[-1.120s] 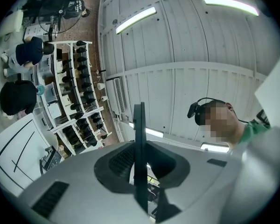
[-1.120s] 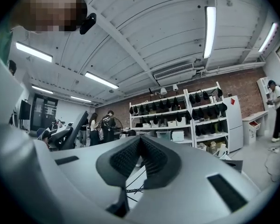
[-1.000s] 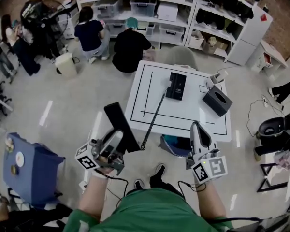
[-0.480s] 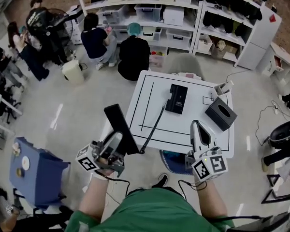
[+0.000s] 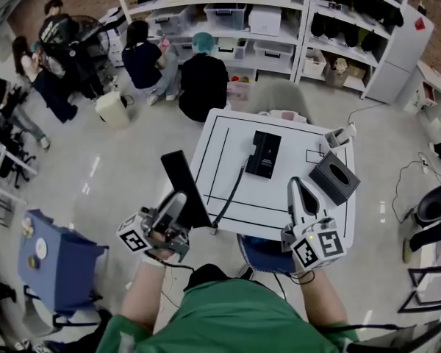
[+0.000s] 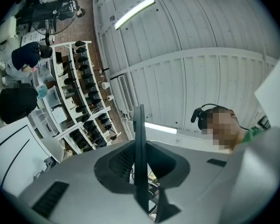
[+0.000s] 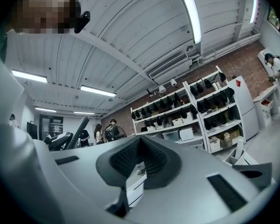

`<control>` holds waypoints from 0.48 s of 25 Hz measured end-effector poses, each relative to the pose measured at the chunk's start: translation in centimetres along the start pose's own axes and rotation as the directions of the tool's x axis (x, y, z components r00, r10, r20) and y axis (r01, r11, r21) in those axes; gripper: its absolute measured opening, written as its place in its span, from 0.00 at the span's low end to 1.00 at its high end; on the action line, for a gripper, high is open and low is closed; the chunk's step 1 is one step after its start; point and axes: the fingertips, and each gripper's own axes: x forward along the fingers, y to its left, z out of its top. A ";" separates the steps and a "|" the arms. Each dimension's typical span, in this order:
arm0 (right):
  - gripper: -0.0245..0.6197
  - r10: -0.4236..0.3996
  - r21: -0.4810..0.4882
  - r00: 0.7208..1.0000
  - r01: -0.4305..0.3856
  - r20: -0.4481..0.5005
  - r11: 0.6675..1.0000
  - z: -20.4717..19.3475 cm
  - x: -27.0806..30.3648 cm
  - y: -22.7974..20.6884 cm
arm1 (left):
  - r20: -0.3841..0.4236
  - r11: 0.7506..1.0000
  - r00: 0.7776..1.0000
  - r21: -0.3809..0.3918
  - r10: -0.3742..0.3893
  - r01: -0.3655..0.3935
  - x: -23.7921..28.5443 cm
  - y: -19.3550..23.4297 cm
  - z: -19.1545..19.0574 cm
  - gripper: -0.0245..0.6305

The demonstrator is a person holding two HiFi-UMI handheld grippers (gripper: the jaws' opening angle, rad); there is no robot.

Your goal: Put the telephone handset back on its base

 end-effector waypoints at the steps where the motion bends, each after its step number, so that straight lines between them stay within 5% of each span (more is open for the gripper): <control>1: 0.07 -0.006 0.000 1.000 0.006 -0.001 1.000 0.1 0.1 -0.4 | -0.006 1.000 1.000 -0.004 0.003 -0.003 0.4 0.5 -0.1 0.17; 12: 0.07 -0.179 -0.007 0.983 0.179 -0.042 0.984 -1.9 3.2 -4.7 | -0.101 0.992 0.995 -0.129 -0.025 0.012 3.9 10.2 0.1 0.17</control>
